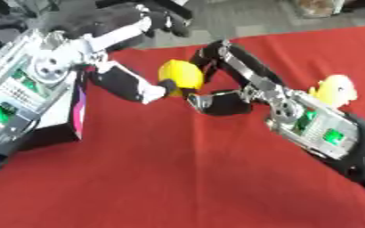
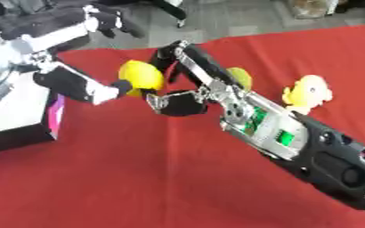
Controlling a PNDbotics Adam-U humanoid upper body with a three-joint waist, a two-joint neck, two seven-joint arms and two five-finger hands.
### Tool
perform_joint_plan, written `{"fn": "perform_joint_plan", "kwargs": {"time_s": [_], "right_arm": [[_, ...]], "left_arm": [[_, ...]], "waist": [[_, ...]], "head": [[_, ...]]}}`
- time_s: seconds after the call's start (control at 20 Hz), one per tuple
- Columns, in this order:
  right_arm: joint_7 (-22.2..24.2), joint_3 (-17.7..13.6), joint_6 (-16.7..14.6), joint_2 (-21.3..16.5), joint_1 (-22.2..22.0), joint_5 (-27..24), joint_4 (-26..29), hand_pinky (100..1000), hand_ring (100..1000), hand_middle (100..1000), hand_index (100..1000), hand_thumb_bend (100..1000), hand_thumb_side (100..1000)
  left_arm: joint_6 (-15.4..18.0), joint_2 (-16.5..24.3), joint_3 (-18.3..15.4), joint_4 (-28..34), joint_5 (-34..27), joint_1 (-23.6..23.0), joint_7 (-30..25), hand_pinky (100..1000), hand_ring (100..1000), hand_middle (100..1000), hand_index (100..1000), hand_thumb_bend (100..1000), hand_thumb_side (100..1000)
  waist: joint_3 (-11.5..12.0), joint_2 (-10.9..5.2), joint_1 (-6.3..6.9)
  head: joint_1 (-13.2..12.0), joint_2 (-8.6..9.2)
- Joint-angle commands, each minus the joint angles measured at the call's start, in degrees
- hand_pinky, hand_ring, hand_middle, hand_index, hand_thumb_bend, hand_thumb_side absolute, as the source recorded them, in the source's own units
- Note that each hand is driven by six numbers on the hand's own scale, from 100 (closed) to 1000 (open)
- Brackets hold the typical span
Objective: Pick up the objects with one hand, pass them to the other hand, and then place them into the box on the other side of the table.
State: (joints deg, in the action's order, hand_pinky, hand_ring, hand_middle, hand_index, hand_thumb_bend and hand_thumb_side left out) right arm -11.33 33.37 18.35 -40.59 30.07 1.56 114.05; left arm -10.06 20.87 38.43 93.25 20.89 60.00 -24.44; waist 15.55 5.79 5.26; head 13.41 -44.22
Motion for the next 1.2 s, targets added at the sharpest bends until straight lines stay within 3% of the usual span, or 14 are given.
{"fn": "perform_joint_plan", "kwargs": {"time_s": [0.05,0.8,0.95,1.1,1.2], "right_arm": [[-0.1,-0.2,-0.6,-0.4,1.1,0.7,0.5,536,631,410,536,100,100],[-1.3,-0.1,-2.3,-0.4,1.1,2.1,0.5,531,627,422,535,100,100],[-1.4,0.0,-2.6,-0.3,1.0,2.3,0.5,529,627,422,535,100,100],[-1.3,0.1,-2.7,-0.2,0.9,2.5,0.5,527,627,422,535,100,100],[-1.2,0.1,-2.7,-0.2,0.9,2.6,0.5,526,626,422,535,100,100]], "left_arm": [[0.1,-0.3,-0.1,-0.7,1.0,0.7,-0.5,830,878,797,868,323,188],[-0.4,-2.3,0.5,-5.4,5.9,-0.6,-1.4,816,862,778,852,307,208],[-0.7,-2.8,0.5,-6.2,5.9,-0.8,-0.4,801,849,744,830,234,201],[-1.3,-3.0,0.2,-6.5,4.6,-1.0,2.0,766,796,652,764,100,232],[-1.9,-3.1,0.1,-6.5,3.3,-1.0,4.5,754,772,610,726,100,244]], "waist": [[-0.1,-1.0,0.2],[-0.3,-0.69,0.19],[-0.4,-0.61,0.22],[-0.4,-0.53,0.23],[-0.4,-0.5,0.23]], "head": [[-0.5,0.11],[-0.9,0.11],[-1.0,0.11],[-0.9,0.11],[-0.9,0.11]]}}
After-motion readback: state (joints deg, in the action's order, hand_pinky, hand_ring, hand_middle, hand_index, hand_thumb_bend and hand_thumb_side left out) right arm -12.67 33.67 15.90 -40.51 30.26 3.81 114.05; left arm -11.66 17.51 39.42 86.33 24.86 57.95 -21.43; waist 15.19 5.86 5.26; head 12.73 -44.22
